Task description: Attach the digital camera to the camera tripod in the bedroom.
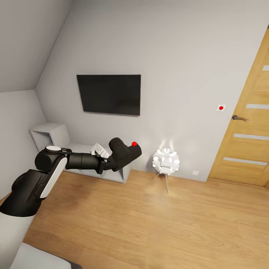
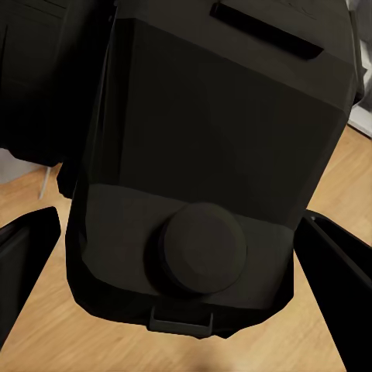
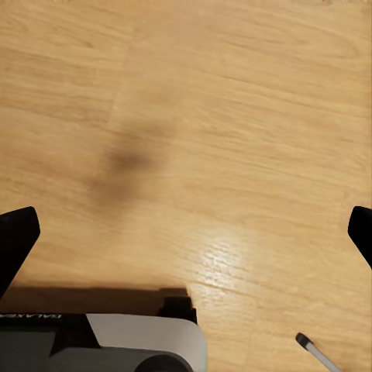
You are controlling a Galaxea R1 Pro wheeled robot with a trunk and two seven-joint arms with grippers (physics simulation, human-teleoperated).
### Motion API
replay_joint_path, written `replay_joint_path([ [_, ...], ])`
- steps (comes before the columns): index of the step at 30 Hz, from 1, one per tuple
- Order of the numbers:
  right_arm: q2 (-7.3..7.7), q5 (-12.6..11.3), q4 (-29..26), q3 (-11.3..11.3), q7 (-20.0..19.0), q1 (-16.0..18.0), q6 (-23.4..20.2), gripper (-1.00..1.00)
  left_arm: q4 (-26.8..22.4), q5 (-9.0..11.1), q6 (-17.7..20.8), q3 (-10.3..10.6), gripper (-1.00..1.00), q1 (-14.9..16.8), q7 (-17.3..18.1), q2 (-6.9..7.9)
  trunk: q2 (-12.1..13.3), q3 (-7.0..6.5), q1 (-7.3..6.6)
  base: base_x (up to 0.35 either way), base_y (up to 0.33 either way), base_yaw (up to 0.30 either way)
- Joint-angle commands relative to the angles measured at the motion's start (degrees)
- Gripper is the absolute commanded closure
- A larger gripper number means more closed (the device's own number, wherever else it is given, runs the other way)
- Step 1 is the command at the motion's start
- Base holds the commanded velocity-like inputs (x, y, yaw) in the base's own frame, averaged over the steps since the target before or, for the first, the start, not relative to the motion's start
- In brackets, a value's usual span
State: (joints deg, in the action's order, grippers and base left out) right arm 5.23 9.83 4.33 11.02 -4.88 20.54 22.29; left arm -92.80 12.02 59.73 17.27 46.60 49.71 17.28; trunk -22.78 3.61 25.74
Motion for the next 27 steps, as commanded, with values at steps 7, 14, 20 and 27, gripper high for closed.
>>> replay_joint_path([
  [7,0.04,0.5,0.2,0.5,-0.1,0.1,0.4,-1.0,0.0,0.2,0.3,0.0,1.0,0.1,0.0,0.03,-0.1,0.09,0.04,0.0,0.0,0.0],
  [14,0.04,0.5,0.2,0.5,-0.1,0.1,0.4,-1.0,0.0,0.2,0.3,0.0,1.0,0.1,0.0,0.03,-0.1,0.08,0.04,0.0,0.0,0.0],
  [20,0.04,0.5,0.2,0.5,0.0,0.1,0.4,-1.0,0.0,0.2,0.3,0.0,1.0,0.1,0.0,0.03,-0.1,0.08,0.04,0.0,0.0,0.0],
  [27,0.04,0.5,0.2,0.5,0.0,0.1,0.4,-1.0,-0.1,0.2,0.2,0.0,1.0,0.1,0.0,0.03,-0.1,0.08,0.04,0.0,0.0,0.0],
])
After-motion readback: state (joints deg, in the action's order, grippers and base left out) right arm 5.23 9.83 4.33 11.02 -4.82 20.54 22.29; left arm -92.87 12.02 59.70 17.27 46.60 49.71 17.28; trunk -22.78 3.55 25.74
